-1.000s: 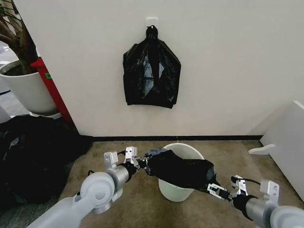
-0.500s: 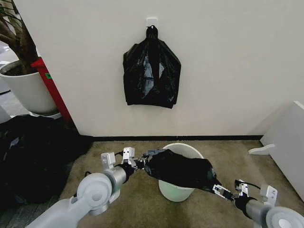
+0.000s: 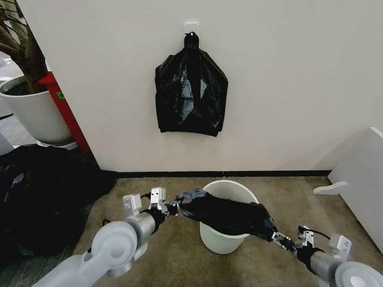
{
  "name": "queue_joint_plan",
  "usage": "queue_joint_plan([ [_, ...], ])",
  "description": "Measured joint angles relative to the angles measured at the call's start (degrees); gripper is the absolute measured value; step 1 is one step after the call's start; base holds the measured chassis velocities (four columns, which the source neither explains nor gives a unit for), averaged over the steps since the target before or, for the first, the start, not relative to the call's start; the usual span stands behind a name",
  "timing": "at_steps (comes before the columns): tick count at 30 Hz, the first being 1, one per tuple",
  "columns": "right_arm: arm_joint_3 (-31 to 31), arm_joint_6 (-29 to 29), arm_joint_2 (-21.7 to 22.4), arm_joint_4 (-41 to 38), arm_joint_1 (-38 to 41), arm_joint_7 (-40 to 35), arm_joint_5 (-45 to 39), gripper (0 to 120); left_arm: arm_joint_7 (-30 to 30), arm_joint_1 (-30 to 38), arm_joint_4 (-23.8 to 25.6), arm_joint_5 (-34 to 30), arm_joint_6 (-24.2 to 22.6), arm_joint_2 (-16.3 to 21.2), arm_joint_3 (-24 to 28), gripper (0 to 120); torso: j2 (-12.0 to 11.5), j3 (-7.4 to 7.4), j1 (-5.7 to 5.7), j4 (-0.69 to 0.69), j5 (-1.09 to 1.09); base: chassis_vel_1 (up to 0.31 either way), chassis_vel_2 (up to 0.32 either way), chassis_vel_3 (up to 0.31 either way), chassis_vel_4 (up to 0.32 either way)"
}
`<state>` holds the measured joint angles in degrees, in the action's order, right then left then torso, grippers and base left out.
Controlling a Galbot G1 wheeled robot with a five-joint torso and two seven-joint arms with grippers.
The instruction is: Place the garbage bag over the trash bin.
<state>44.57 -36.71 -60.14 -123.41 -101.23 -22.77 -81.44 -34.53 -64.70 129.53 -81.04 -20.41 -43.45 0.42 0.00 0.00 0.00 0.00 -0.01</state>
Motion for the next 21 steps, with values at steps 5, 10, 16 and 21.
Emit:
queue_joint_plan([
  [5,0.6,0.0,-1.2,-5.3,-0.6,-2.9,-2.2,25,-2.8,-1.3,3.7,-1.3,0.2,1.7,-0.5,0,0.0,0.00,0.00,0.00,0.00,0.000,0.000,0.000,0.000],
  [10,1.5,-1.2,-1.6,-11.3,-0.4,-7.3,-6.1,9,-5.2,-2.1,7.1,-3.2,0.2,3.2,-1.8,0,0.0,0.00,0.00,0.01,0.00,0.000,0.000,0.000,0.000],
  [16,3.8,-5.0,-1.5,-17.1,-0.1,-21.7,-19.2,0,-8.9,-4.1,11.2,-5.3,0.0,6.6,-3.8,0,0.0,0.00,0.00,0.00,0.01,0.000,0.000,0.000,0.000],
  [21,2.4,-5.2,-1.8,-14.5,0.2,-24.2,-20.2,0,-9.8,-6.5,9.6,-3.9,-0.5,7.3,-3.8,0,0.0,0.00,0.00,0.01,0.01,0.000,0.000,0.000,0.000],
])
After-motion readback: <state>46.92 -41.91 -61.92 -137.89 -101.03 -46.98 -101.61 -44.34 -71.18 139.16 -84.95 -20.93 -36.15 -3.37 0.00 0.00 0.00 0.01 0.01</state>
